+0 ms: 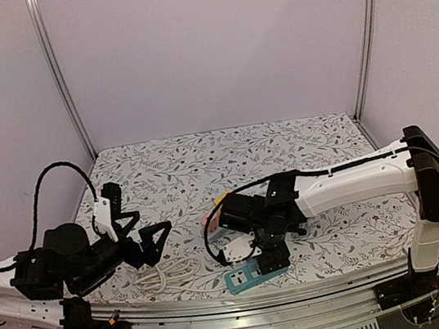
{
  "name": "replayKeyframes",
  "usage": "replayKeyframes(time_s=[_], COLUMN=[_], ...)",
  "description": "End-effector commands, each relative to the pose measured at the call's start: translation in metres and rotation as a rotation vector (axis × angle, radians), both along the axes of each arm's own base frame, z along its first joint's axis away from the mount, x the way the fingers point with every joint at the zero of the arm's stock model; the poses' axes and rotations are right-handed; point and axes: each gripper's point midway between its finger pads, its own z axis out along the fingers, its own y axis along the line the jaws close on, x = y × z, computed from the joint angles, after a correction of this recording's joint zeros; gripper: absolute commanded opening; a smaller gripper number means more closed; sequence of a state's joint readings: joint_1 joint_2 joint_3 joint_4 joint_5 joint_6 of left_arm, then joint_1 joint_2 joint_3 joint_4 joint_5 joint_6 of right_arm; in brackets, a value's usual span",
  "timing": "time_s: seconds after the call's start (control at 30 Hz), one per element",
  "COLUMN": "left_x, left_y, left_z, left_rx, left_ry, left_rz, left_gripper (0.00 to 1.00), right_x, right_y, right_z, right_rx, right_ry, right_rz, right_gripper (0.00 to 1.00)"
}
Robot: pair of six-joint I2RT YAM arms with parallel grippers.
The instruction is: Insert the plug
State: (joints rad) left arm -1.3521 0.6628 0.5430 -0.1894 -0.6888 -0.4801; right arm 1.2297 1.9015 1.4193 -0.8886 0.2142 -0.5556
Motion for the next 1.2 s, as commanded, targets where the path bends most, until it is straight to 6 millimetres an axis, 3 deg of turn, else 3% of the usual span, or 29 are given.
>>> replayKeyframes(time_s=[0.0,0.23,0.3,0.53,0.63,0.9,1.17], left_x=[-0.002,0.0,0.0,-0.001,-0.001,0.001,0.005], left_y=[-0.001,0.001,0.001,-0.001,-0.001,0.0,0.001], left_z=[-0.002,-0.002,-0.002,-0.002,-0.003,-0.005,-0.008], left_rx=[0.004,0.007,0.005,-0.002,-0.004,0.006,0.018], left_ry=[-0.009,-0.013,-0.014,-0.012,-0.013,-0.017,-0.027], left_rz=[-0.006,0.007,0.009,-0.004,-0.003,0.014,0.042], left_gripper=[0.98,0.98,0.98,1.0,0.99,1.0,0.99], right_x=[0.001,0.009,0.012,0.025,0.041,0.052,0.085], right_y=[-0.004,-0.022,-0.026,-0.026,-0.026,-0.02,-0.039], right_z=[0.023,0.042,0.047,0.074,0.088,0.131,0.176], right_rx=[0.077,0.146,0.165,0.28,0.359,0.653,0.949], right_ry=[-0.038,-0.131,-0.16,-0.227,-0.305,-0.356,-0.39], right_rz=[-0.046,-0.112,-0.14,-0.291,-0.397,-0.542,-0.798], right_gripper=[0.89,0.92,0.98,0.99,0.99,0.99,0.99])
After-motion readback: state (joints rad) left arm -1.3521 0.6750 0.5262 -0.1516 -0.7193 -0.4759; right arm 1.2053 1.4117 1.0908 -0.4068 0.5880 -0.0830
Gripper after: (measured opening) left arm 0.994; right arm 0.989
